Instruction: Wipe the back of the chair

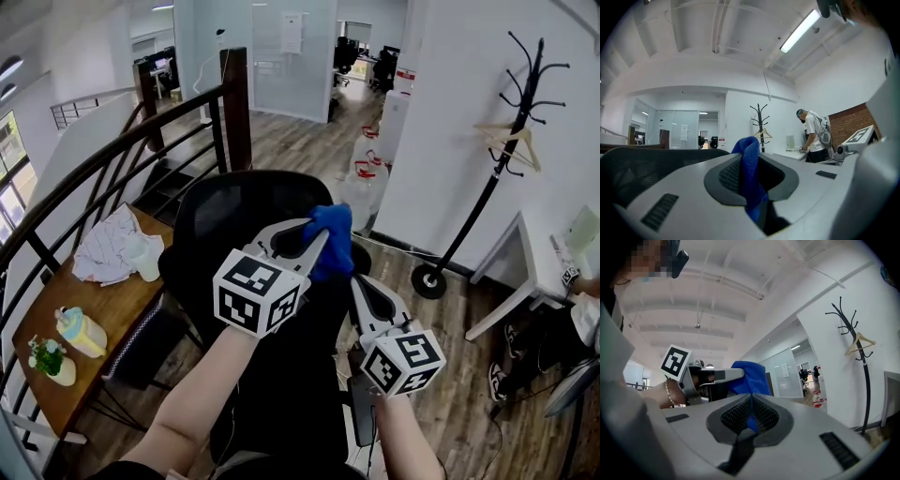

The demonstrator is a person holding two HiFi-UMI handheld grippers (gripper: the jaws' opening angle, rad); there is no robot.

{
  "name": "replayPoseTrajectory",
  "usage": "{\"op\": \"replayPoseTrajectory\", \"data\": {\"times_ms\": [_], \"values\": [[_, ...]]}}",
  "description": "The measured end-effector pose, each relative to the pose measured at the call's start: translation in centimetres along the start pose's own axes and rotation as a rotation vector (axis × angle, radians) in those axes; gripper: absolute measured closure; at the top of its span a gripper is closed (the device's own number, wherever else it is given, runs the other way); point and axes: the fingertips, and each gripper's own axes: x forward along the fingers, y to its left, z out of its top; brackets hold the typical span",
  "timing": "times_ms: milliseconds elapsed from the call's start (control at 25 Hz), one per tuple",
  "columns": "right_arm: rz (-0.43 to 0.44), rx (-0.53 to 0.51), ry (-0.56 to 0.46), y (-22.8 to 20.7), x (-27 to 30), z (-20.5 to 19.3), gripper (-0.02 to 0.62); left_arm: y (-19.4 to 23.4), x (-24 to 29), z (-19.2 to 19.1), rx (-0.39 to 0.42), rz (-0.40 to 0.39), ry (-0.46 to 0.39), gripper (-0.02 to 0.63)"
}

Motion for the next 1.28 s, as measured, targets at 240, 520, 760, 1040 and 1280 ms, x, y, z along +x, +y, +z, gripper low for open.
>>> {"op": "replayPoseTrajectory", "data": {"times_ms": [240, 520, 760, 1040, 1280], "values": [[0.034, 0.009, 0.011, 0.2, 1.0, -0.6, 0.566, 2.7, 1.3, -0.2, 0.012, 0.085, 0.030, 0.540], [0.067, 0.002, 0.036, 0.5, 2.7, -1.1, 0.566, 5.3, 1.0, -1.0, 0.011, 0.143, 0.053, 0.540], [0.100, 0.003, 0.050, 1.6, 3.8, -1.5, 0.566, 7.5, 0.1, -1.6, 0.008, 0.186, 0.076, 0.540], [0.136, 0.002, 0.060, 3.3, 4.6, -2.0, 0.566, 9.9, -1.5, -2.3, 0.005, 0.246, 0.100, 0.540], [0.178, 0.002, 0.059, 5.4, 5.7, -1.9, 0.566, 12.0, -3.5, -3.0, 0.010, 0.308, 0.127, 0.540]]}}
